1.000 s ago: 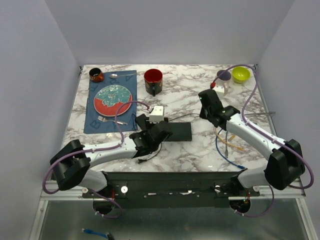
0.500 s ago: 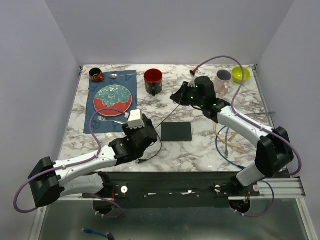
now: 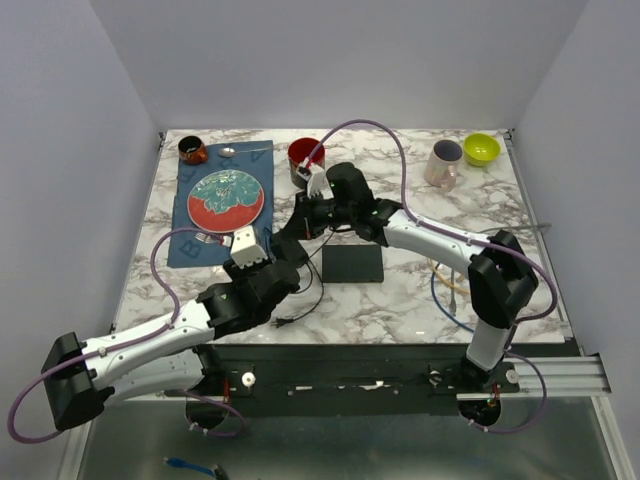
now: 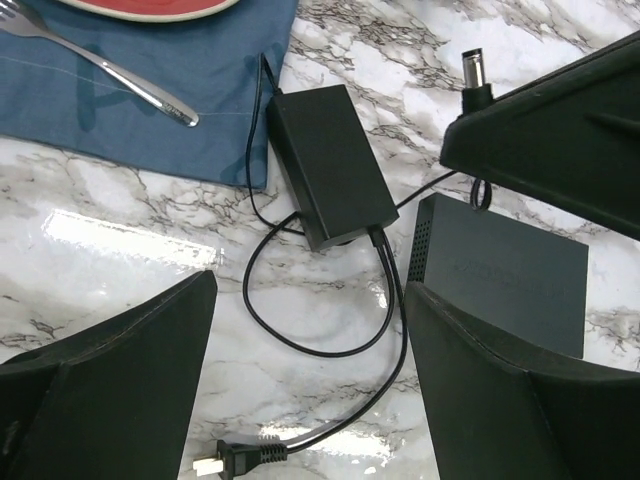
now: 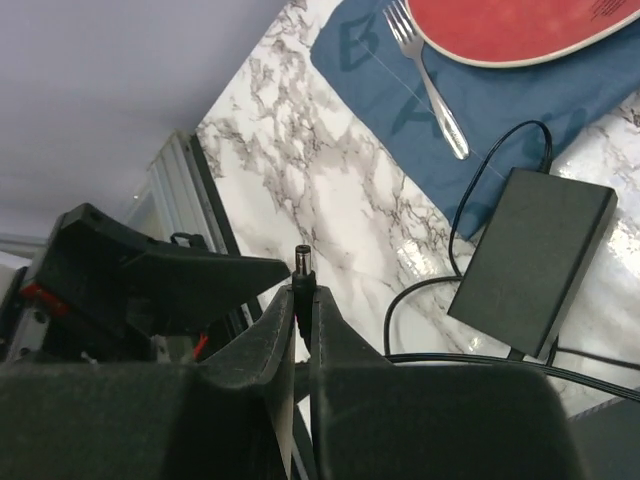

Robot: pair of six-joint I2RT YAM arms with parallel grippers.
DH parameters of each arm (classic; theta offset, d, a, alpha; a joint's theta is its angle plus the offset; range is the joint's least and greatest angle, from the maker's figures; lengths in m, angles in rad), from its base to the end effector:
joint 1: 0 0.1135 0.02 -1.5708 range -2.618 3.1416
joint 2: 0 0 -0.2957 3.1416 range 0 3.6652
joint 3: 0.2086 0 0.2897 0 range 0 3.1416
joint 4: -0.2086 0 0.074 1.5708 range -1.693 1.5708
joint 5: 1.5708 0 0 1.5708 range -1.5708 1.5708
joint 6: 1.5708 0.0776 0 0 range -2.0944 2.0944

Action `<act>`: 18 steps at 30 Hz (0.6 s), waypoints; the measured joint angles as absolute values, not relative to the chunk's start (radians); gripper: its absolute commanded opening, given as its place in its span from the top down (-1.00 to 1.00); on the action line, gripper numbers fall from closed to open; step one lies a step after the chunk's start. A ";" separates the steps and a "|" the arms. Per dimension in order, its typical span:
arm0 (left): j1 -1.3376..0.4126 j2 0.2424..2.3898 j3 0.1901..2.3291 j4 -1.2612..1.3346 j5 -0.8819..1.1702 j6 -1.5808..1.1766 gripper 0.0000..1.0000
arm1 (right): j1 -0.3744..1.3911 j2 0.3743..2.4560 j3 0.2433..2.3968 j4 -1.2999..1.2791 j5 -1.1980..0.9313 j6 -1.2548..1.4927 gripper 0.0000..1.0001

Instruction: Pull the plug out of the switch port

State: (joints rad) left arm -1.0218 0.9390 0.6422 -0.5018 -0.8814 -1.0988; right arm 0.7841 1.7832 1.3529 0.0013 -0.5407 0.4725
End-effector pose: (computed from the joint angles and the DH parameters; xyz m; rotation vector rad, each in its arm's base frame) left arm 0.1659 -0.1564 0.2382 -0.4639 2.0001 -0.2505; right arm 0.3207 0.3762 0.2804 -0.7163 2.0780 1.3021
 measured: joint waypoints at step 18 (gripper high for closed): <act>-1.022 0.814 0.609 -0.662 -0.882 -1.248 -0.98 | 0.800 1.915 1.383 -0.220 -0.112 0.318 -0.74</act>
